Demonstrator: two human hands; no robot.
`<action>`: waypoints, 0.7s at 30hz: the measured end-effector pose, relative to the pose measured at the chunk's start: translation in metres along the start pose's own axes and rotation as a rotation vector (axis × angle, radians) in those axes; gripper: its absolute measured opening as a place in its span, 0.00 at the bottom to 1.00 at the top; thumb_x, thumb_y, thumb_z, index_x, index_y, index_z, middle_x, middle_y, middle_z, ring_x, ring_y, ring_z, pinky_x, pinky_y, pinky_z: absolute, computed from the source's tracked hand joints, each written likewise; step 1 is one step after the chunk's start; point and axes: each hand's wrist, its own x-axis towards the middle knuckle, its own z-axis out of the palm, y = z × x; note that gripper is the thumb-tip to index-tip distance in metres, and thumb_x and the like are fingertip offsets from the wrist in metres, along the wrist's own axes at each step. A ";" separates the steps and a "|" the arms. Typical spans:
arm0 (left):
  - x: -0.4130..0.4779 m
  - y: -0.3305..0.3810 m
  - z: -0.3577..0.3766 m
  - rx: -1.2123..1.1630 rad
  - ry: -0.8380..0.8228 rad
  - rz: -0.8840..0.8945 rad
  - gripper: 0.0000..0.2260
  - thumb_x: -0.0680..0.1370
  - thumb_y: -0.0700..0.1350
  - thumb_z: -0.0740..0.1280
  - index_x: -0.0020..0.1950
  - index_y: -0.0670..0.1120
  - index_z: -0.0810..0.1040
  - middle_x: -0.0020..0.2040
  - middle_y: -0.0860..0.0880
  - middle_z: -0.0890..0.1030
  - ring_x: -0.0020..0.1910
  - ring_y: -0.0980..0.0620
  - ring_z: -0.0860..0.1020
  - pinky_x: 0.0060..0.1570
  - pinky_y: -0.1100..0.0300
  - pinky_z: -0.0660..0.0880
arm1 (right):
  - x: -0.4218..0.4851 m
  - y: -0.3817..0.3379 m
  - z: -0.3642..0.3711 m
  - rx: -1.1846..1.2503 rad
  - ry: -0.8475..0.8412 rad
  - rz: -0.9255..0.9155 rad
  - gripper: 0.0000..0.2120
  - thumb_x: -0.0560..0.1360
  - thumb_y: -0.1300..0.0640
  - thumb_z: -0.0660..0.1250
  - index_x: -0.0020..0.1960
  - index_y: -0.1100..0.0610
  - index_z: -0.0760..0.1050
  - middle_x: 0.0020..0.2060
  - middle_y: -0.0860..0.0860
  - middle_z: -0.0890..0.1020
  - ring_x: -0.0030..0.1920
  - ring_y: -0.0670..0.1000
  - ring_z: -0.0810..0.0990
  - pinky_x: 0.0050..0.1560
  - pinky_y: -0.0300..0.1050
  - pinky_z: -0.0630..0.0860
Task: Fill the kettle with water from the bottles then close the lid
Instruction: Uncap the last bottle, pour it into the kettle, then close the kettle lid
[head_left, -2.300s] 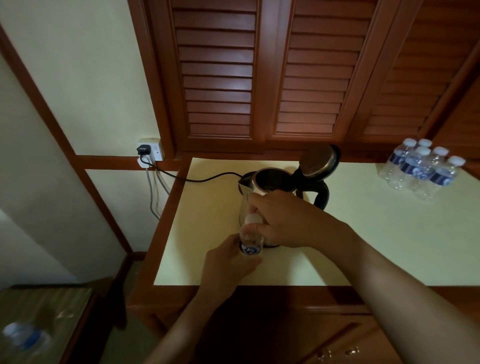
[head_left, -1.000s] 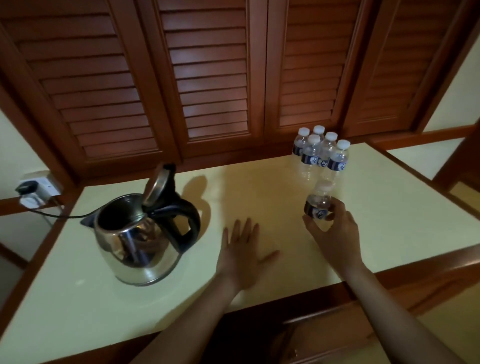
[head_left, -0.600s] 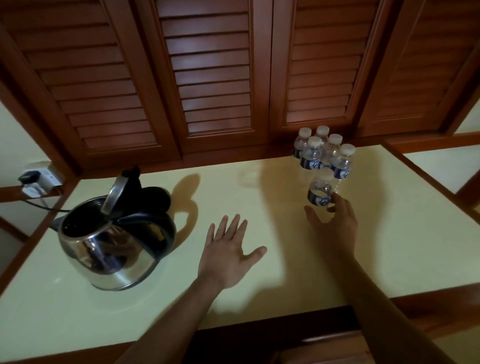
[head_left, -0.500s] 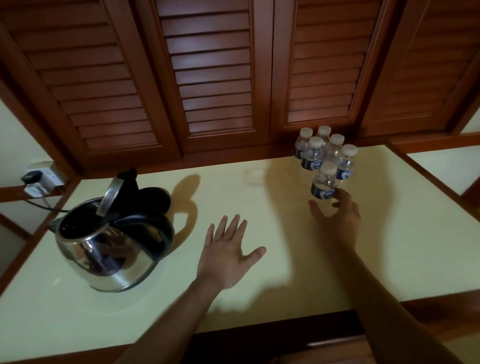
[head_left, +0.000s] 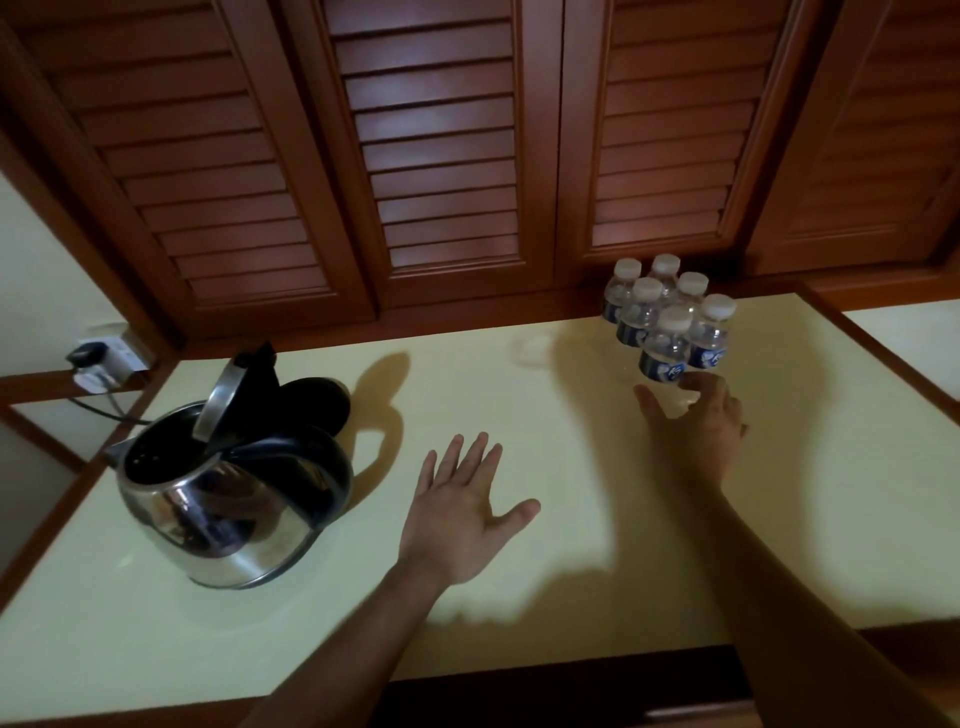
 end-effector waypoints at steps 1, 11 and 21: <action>0.000 0.000 0.000 0.000 0.001 0.000 0.41 0.75 0.77 0.41 0.83 0.56 0.47 0.83 0.58 0.41 0.80 0.56 0.34 0.79 0.48 0.37 | 0.001 0.000 0.000 -0.009 0.001 -0.003 0.24 0.69 0.40 0.73 0.55 0.52 0.71 0.54 0.50 0.80 0.55 0.57 0.75 0.53 0.54 0.69; -0.001 0.000 -0.001 -0.021 0.012 0.004 0.41 0.75 0.77 0.42 0.83 0.56 0.47 0.82 0.58 0.41 0.80 0.56 0.33 0.79 0.48 0.37 | 0.004 -0.003 0.002 -0.001 -0.011 0.037 0.22 0.69 0.41 0.74 0.50 0.56 0.71 0.50 0.52 0.79 0.53 0.58 0.73 0.52 0.54 0.68; -0.036 -0.009 0.001 -0.281 0.494 0.138 0.19 0.78 0.60 0.68 0.65 0.53 0.80 0.65 0.61 0.80 0.73 0.64 0.68 0.70 0.57 0.67 | -0.025 -0.023 -0.022 0.004 -0.116 -0.004 0.19 0.70 0.42 0.74 0.45 0.55 0.71 0.43 0.47 0.73 0.51 0.56 0.72 0.52 0.54 0.71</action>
